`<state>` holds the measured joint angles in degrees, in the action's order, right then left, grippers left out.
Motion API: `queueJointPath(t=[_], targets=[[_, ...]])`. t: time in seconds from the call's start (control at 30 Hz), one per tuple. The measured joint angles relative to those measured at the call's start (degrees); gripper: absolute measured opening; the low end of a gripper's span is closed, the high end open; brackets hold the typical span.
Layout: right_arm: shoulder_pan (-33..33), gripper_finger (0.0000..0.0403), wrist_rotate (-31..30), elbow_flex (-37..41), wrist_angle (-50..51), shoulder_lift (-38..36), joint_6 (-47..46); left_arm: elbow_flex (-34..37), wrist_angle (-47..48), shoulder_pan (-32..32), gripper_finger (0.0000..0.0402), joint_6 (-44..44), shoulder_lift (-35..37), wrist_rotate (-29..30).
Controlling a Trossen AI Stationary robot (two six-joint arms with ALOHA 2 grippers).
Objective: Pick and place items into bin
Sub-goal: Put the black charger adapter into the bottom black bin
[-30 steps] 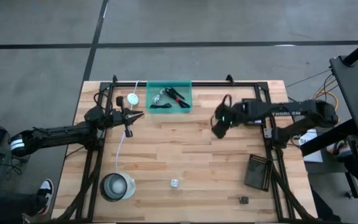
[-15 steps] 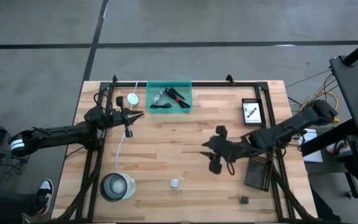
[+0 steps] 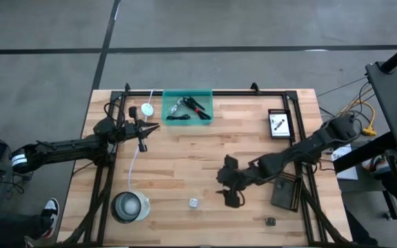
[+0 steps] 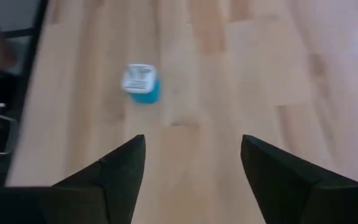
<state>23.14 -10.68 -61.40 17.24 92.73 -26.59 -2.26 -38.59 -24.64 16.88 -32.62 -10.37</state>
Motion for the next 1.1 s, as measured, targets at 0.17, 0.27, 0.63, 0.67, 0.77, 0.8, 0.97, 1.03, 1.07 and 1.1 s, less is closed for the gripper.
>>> queueJointPath(t=[0.17,0.27,0.63,0.67,0.77,0.8,0.97,1.03,1.07,1.1], targets=[[0.84,0.0243,5.99,-6.12,2.5,5.35,0.07,0.0,0.0,-0.01,0.0015,0.0,0.0,0.01],[2.21,0.0237,7.3,-10.76,7.18,8.4,0.15,0.0,0.0,-0.02,0.0015,-0.04,0.0,0.02],[7.63,0.0226,7.72,-22.98,21.76,15.54,-6.22,0.0,0.03,-0.02,0.0015,-0.11,-0.36,0.01],[8.12,0.0226,7.7,-22.98,22.0,15.56,-7.23,0.0,0.04,-0.01,0.0015,-0.11,-0.38,0.01],[9.43,0.0225,7.68,-22.44,21.84,15.51,-10.65,0.0,-0.33,-0.02,0.0015,-0.09,-0.28,0.02],[9.91,0.0225,7.66,-22.26,22.09,15.51,-11.2,0.0,-0.91,-0.02,0.0015,-0.09,-0.25,0.01],[11.54,0.0224,7.68,-22.08,23.34,15.51,-12.27,-0.02,-1.44,-0.02,0.0015,-0.13,-0.43,0.0],[11.96,0.0224,7.7,-22.06,24.35,15.51,-11.96,-0.02,-1.46,-0.02,0.0015,-0.13,-0.78,0.02],[12.18,0.0224,7.71,-22.06,25.13,15.51,-11.53,-0.02,-1.44,0.0,0.0015,-0.13,-1.08,0.0],[12.32,0.0224,7.71,-22.09,25.78,15.51,-10.91,-0.02,-1.4,0.0,0.0015,-0.15,-1.35,0.0]])
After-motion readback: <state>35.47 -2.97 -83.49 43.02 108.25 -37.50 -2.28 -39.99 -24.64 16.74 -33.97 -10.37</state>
